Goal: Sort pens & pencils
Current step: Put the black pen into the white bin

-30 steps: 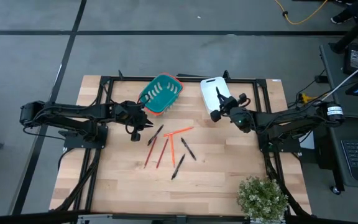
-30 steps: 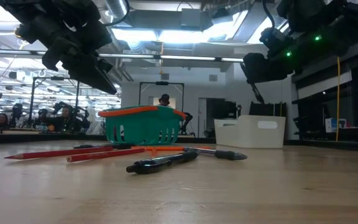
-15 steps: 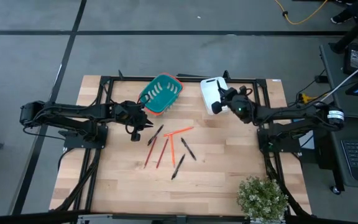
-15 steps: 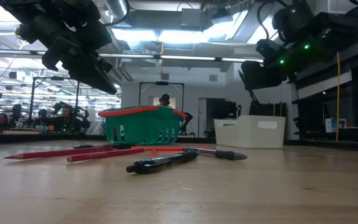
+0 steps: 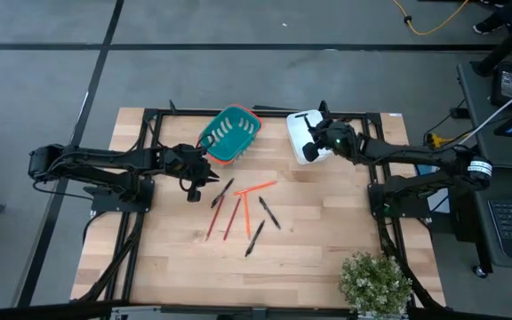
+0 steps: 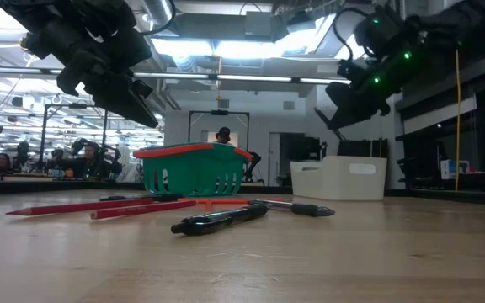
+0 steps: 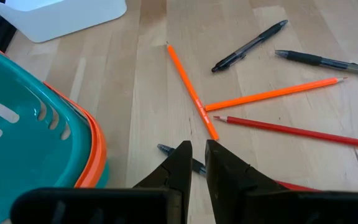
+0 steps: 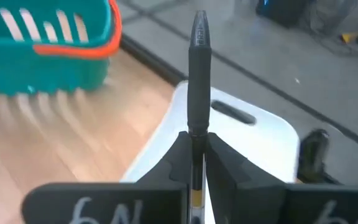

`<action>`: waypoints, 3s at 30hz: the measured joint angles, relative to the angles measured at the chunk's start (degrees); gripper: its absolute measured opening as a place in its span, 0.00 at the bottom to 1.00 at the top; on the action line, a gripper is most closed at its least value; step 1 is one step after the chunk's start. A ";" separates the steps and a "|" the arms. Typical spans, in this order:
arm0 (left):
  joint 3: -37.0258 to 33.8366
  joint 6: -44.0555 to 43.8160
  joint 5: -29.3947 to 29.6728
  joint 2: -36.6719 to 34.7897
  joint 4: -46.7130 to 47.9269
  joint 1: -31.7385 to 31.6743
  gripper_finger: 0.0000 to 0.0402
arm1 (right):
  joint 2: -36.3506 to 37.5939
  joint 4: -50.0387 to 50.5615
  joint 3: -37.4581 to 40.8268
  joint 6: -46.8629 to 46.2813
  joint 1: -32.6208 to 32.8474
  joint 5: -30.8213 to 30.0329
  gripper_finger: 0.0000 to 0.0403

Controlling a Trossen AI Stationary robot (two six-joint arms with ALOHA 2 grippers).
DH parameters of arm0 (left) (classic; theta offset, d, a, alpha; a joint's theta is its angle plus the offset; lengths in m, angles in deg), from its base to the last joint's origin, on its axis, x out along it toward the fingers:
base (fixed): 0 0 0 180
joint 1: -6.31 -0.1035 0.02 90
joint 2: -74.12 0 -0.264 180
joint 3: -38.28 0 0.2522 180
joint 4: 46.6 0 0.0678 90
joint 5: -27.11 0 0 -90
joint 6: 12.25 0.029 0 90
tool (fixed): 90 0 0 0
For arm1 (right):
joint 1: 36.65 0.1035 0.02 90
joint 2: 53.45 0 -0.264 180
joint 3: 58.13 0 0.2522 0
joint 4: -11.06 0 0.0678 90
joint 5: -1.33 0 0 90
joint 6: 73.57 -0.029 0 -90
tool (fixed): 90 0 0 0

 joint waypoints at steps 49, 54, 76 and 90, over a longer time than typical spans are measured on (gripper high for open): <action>0.00 -0.07 -0.02 0.00 0.20 0.00 0.10 | -31.58 34.63 -27.50 4.94 -9.71 21.48 0.07; 0.00 -0.11 -0.02 0.00 0.20 0.00 0.10 | -31.58 34.65 -27.48 4.77 -9.69 21.44 0.07; 0.00 -0.10 0.00 0.00 0.17 0.00 0.10 | -31.58 35.25 -30.11 5.74 -9.66 21.41 0.39; 0.00 0.34 3.21 0.00 0.42 0.02 0.10 | -31.54 41.87 -35.59 3.65 -8.36 21.44 0.39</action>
